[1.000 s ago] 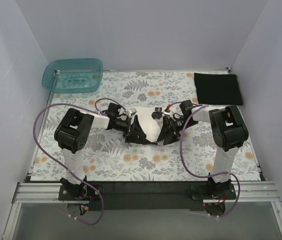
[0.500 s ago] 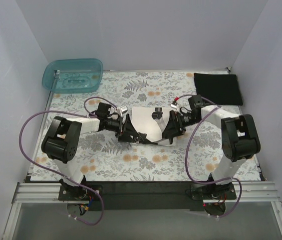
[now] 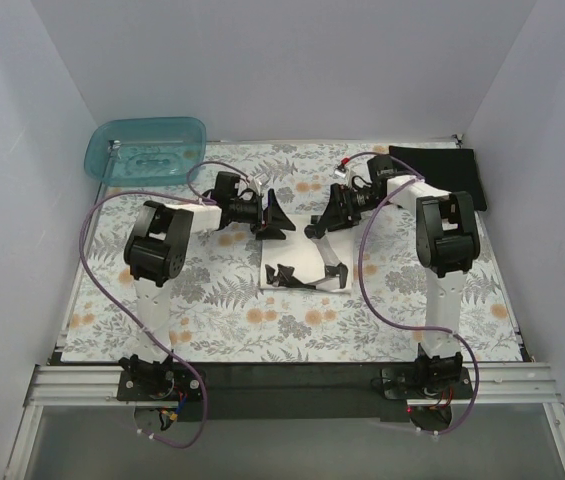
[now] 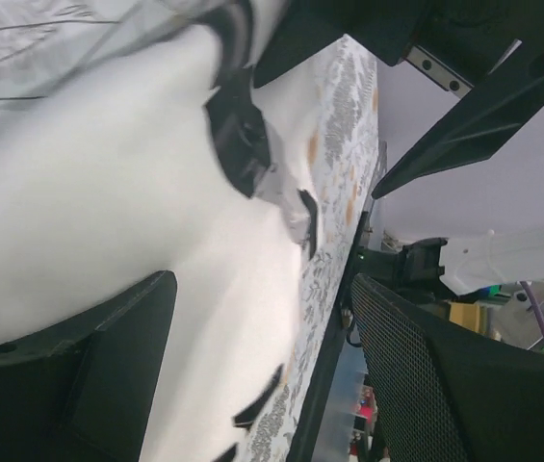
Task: Fold and stack the t-shirts
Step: Fold the tshirt, then neatly place the folded tshirt to the corner
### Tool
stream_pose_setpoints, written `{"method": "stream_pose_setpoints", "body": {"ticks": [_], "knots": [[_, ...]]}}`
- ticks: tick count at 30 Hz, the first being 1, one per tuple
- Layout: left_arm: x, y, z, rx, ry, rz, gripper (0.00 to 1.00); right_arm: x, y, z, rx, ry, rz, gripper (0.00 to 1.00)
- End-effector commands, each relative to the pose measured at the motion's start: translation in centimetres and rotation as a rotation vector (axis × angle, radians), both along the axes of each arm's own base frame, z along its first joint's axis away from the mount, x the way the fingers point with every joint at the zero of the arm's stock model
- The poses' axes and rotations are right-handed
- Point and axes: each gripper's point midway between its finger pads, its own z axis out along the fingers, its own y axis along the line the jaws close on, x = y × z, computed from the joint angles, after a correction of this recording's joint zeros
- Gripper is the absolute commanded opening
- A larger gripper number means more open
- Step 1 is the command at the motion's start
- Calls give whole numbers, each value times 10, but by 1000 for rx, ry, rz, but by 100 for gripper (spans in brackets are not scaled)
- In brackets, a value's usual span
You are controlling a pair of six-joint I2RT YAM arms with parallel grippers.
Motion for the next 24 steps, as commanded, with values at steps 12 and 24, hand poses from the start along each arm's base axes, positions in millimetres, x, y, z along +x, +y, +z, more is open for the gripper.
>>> {"method": "stream_pose_setpoints", "body": {"ticks": [12,24], "knots": [[57,41,13,-99,73,161,70,64,-25,-15,-22,-143,-32,99],[30,18,101,305,-769,0,71,77,-84,101,-157,-345,-296,99]]}}
